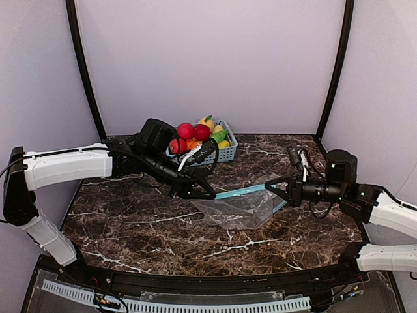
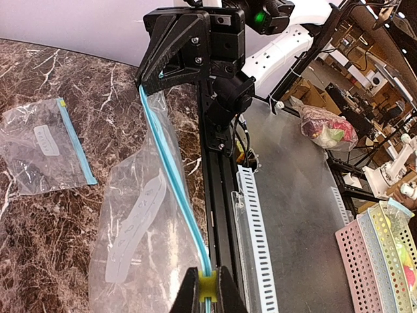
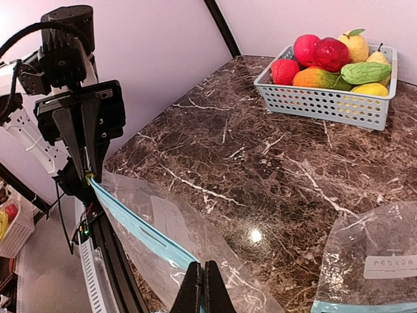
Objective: Place the food in the zip-top bag and seal the zipper
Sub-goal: Unzip the zipper of the food storage bag.
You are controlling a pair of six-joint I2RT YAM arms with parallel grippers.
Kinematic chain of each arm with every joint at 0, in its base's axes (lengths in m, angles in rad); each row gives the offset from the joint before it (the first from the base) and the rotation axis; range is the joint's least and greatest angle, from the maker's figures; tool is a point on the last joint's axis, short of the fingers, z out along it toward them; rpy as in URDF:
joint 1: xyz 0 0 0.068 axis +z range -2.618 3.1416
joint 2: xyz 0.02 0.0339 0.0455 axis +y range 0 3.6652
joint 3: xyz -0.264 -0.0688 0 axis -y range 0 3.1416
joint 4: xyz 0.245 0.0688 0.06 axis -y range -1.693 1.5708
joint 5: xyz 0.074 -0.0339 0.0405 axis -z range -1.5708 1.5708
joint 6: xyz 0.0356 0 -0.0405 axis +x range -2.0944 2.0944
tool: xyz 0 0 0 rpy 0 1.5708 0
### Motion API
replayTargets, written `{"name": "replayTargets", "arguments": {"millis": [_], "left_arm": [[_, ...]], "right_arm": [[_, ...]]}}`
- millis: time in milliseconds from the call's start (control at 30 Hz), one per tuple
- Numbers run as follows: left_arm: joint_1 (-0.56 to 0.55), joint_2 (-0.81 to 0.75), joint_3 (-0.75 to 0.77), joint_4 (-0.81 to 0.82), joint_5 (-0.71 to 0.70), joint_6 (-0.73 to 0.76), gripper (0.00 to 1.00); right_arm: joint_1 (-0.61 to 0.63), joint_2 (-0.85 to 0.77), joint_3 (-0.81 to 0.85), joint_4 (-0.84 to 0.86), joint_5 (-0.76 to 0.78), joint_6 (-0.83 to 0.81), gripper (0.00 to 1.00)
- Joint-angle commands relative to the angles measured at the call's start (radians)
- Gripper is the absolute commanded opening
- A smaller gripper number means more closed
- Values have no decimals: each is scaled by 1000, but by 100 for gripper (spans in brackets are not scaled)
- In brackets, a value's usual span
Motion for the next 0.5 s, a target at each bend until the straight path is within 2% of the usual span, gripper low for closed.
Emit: {"name": "replayTargets", "arguments": {"millis": [0,467], "left_arm": [[-4,-33,12,-41,14,28,1],[-4,-32,15,-54,7,38,1]], "right_arm": [[-12,-31,31,-74,164,-28,0],[-23,-69,52,-150,254,-46,0]]}}
